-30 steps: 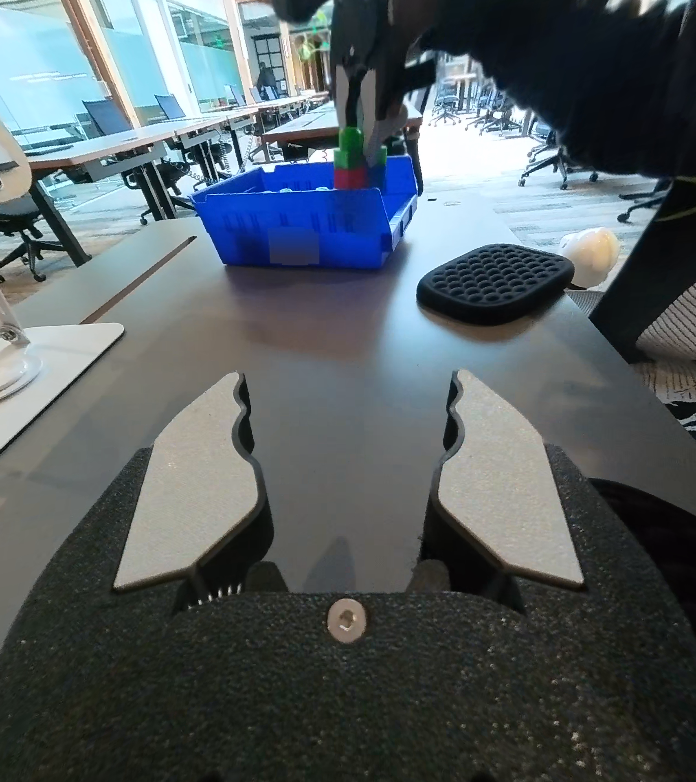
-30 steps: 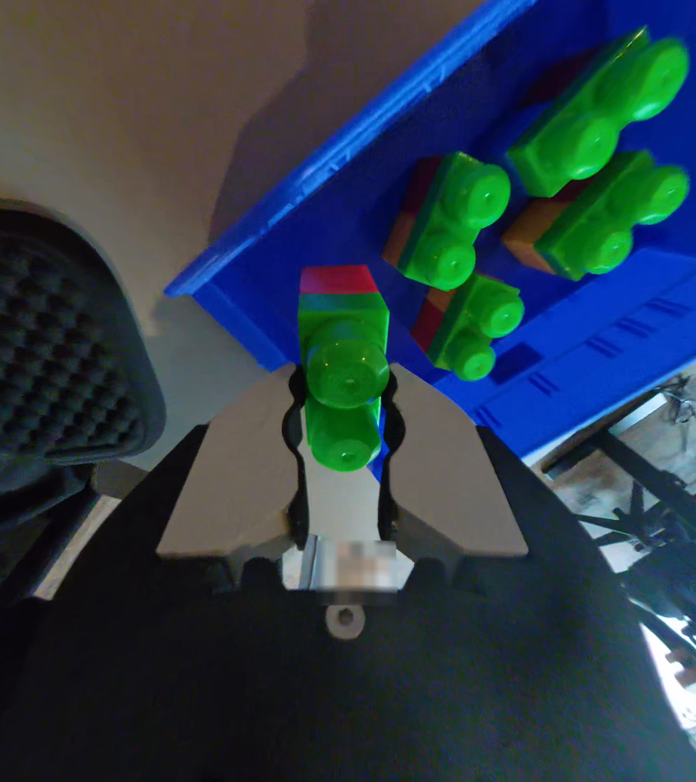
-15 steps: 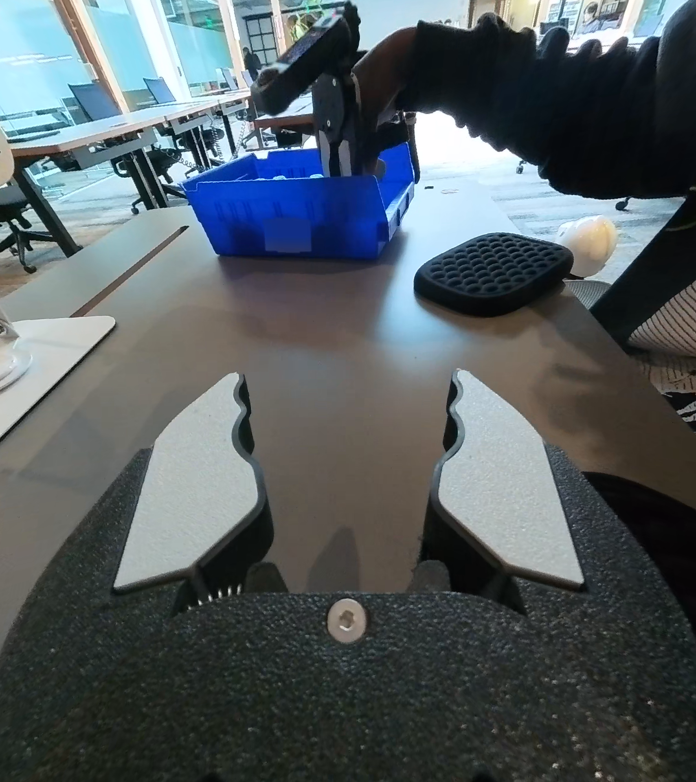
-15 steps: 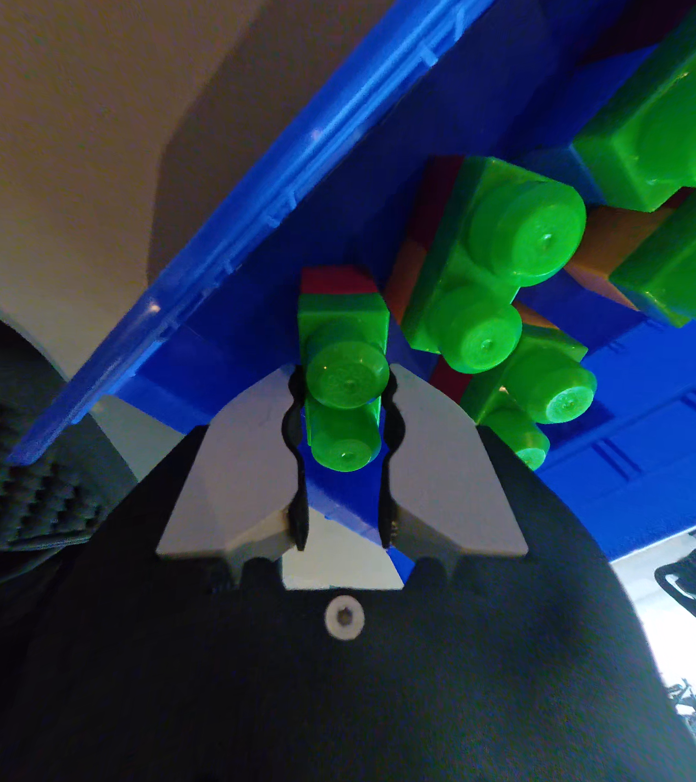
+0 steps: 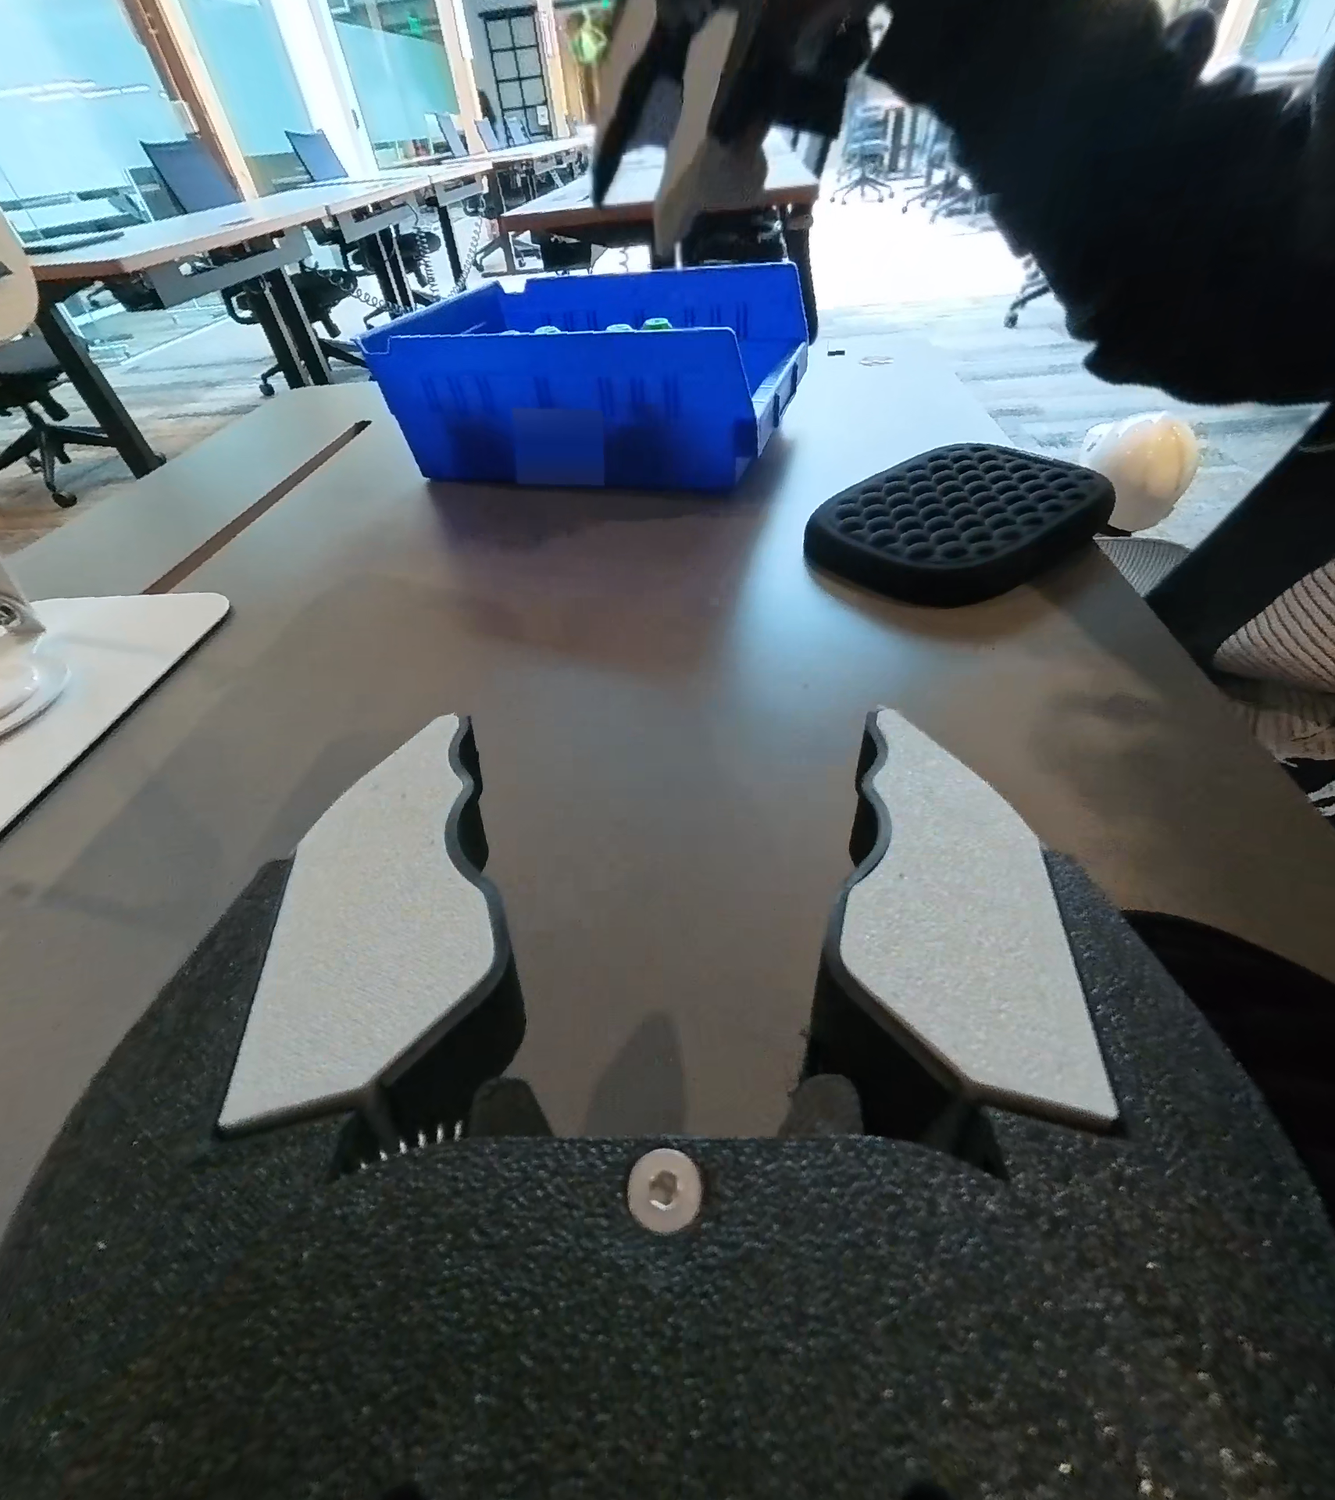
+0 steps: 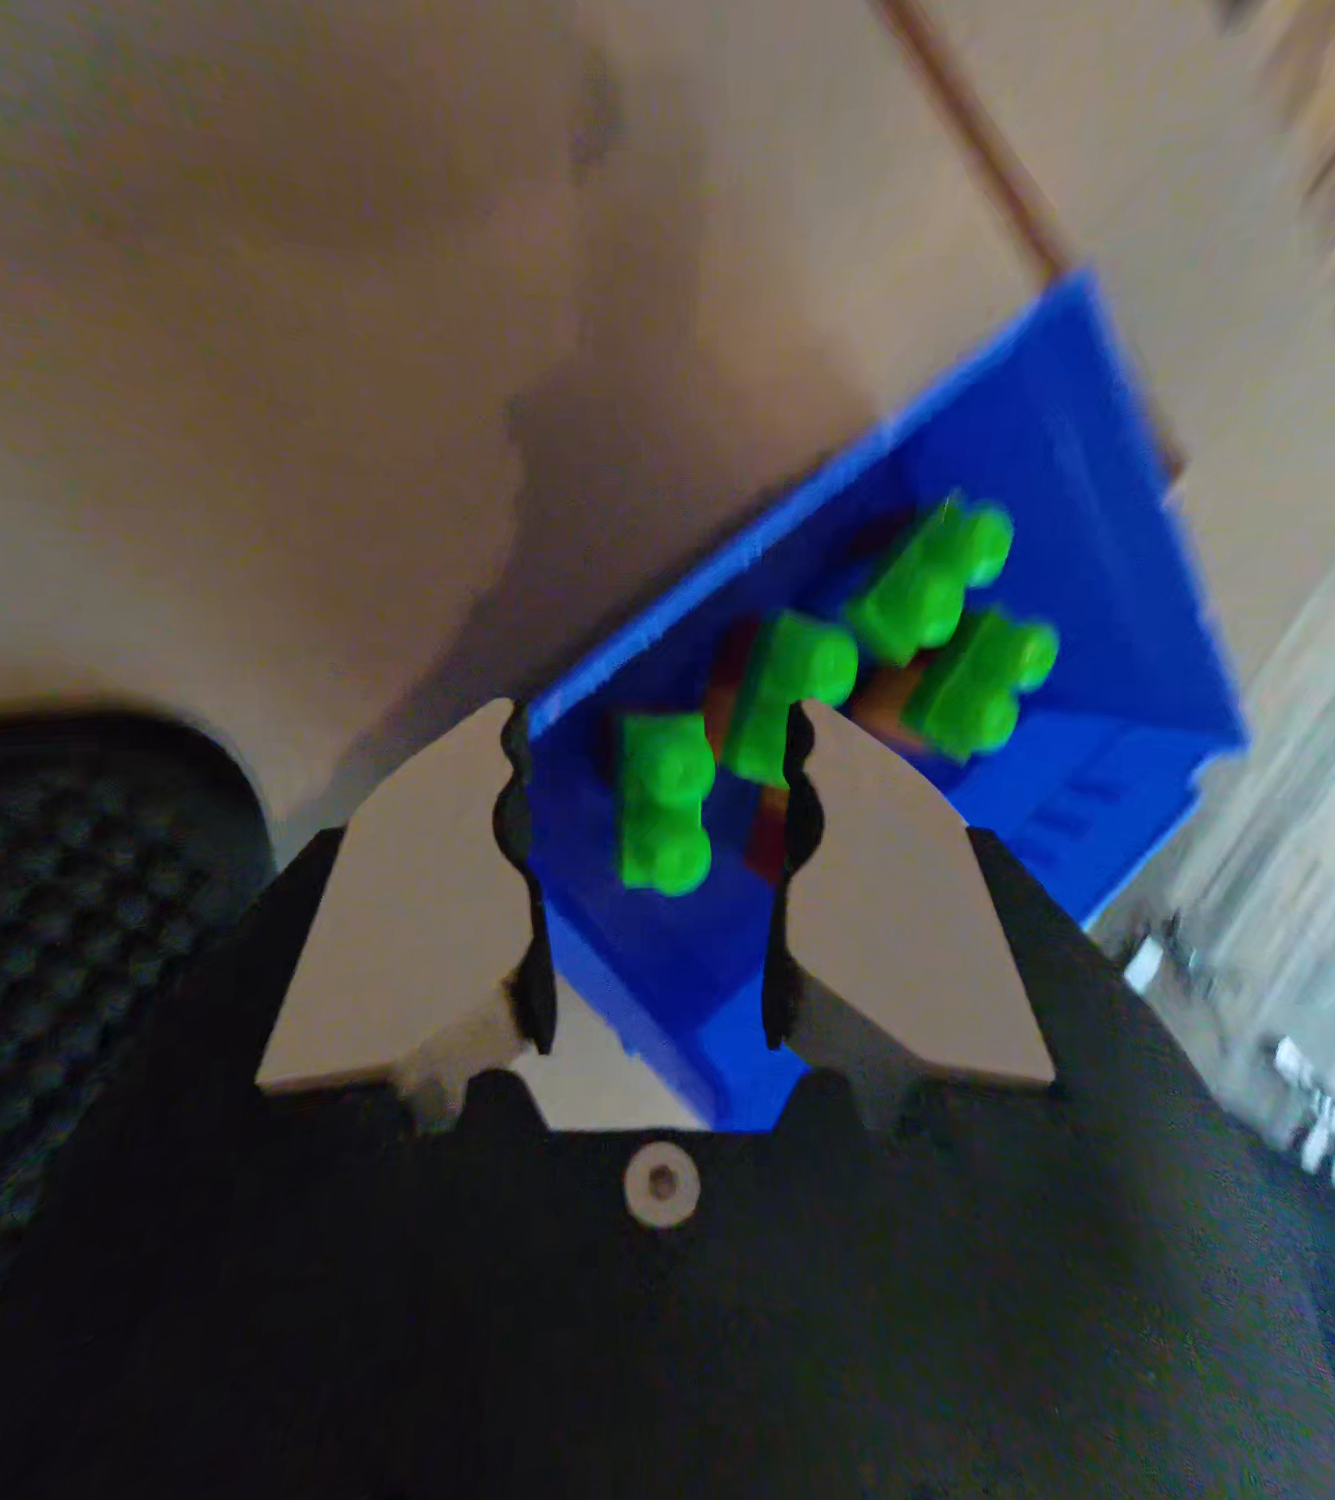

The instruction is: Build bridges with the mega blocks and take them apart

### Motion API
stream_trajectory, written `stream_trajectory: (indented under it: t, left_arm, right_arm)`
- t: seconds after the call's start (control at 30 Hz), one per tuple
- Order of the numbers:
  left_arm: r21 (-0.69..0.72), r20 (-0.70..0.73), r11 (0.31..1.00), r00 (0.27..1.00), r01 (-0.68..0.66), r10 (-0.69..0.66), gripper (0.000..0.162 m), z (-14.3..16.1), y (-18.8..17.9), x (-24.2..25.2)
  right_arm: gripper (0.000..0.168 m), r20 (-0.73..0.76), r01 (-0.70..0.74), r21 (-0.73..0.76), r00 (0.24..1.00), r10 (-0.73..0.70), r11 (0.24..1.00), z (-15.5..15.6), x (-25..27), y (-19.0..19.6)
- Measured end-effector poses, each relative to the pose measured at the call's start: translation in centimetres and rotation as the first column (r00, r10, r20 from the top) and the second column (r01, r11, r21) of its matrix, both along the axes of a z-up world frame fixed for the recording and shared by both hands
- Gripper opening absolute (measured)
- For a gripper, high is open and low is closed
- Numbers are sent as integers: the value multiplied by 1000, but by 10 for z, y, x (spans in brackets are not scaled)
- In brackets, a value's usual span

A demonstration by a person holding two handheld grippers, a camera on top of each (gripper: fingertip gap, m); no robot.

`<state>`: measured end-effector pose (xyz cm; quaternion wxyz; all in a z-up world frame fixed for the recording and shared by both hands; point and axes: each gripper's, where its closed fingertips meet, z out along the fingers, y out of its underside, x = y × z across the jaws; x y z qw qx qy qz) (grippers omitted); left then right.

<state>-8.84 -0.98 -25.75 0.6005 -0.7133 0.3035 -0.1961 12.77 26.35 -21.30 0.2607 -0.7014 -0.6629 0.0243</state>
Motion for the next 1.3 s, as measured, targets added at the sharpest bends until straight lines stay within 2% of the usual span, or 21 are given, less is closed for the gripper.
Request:
stream_trajectory:
  t: [0.07,0.17,0.23,0.3,0.4,0.57,0.67,0.73,0.83,0.9,0.93,1.0,1.07,1.17,1.23,1.3]
  left_arm:
    - [-8,-7,1000,1000,0,0,89,-1,0,1]
    - [2,-18,1000,1000,-12,12,88,-1,1,-1]
    - [11,-10,999,999,-31,31,86,1,2,-4]
    - [12,1,999,999,-52,52,86,3,4,-8]
    - [-3,-9,997,997,-74,74,83,2,6,-12]
    - [20,-79,990,987,-138,139,76,5,10,-16]
    - [71,-122,972,965,-226,233,75,21,10,-26]
    - [130,-119,938,934,-322,338,74,45,6,-37]
    - [207,-62,858,869,-470,491,73,94,-18,-62]
    - [207,-35,792,804,-575,593,71,122,-44,-89]
    - [182,-36,751,759,-635,650,70,130,-59,-108]
    - [106,-87,619,613,-778,785,69,135,-91,-158]
    - [21,-158,461,452,-887,878,64,126,-125,-209]
    - [-196,-212,264,304,-944,929,64,91,-160,-268]
    - [-304,-266,150,235,-941,935,64,62,-171,-296]
    - [-383,-341,69,210,-921,916,64,33,-172,-313]
  right_arm:
    - [60,-180,-119,72,975,130,990,26,-35,-27]
    - [61,-407,-309,134,849,336,942,48,-85,-86]
    - [59,-528,-384,122,756,387,915,49,-112,-124]
    - [58,-608,-424,89,694,386,901,38,-135,-151]
    - [58,-629,-463,129,645,434,877,8,-162,-165]
    - [57,-659,-471,128,617,430,873,-35,-182,-163]
    - [58,-649,-502,145,602,465,853,-50,-181,-165]
    - [59,-625,-491,161,621,474,856,-54,-179,-161]
    - [57,-650,-501,127,610,453,856,-53,-179,-163]
    - [57,-656,-505,108,611,443,856,-53,-178,-164]
    - [57,-652,-501,110,615,443,858,-53,-177,-163]
    - [57,-647,-496,110,622,441,861,-52,-176,-162]
    - [57,-652,-504,104,617,441,858,-50,-175,-165]
    - [57,-650,-505,112,614,448,856,-48,-174,-166]
    - [57,-647,-505,114,616,450,855,-48,-174,-166]
    - [57,-651,-499,111,617,442,859,-47,-173,-165]
